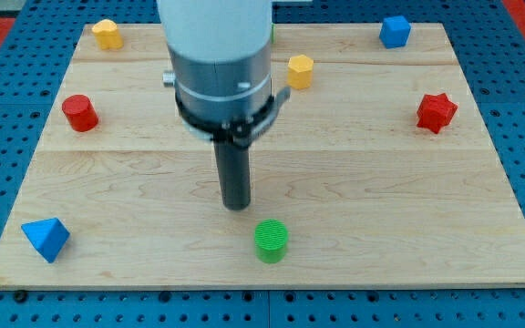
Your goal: Move the yellow hexagon towards the bottom right
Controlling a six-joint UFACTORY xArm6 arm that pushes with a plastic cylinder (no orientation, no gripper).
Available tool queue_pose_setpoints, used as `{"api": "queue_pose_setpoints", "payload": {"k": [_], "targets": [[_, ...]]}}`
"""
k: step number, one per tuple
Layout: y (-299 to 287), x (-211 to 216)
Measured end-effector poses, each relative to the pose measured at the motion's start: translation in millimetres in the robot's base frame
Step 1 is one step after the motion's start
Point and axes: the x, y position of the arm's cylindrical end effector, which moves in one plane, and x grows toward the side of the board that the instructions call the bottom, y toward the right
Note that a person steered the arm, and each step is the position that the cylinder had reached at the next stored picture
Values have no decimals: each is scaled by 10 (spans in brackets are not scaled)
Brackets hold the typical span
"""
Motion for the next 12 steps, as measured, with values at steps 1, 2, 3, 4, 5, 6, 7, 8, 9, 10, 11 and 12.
{"api": "queue_pose_setpoints", "payload": {"k": [1, 2, 3, 4, 5, 6, 7, 8, 9, 10, 11, 12], "targets": [[-130, -399], [-226, -887], [-226, -1307], [-159, -1715], [-108, -2131], [170, -2389], [512, -2492], [874, -2467], [930, -2068], [928, -1801], [919, -1574], [710, -1653]]}}
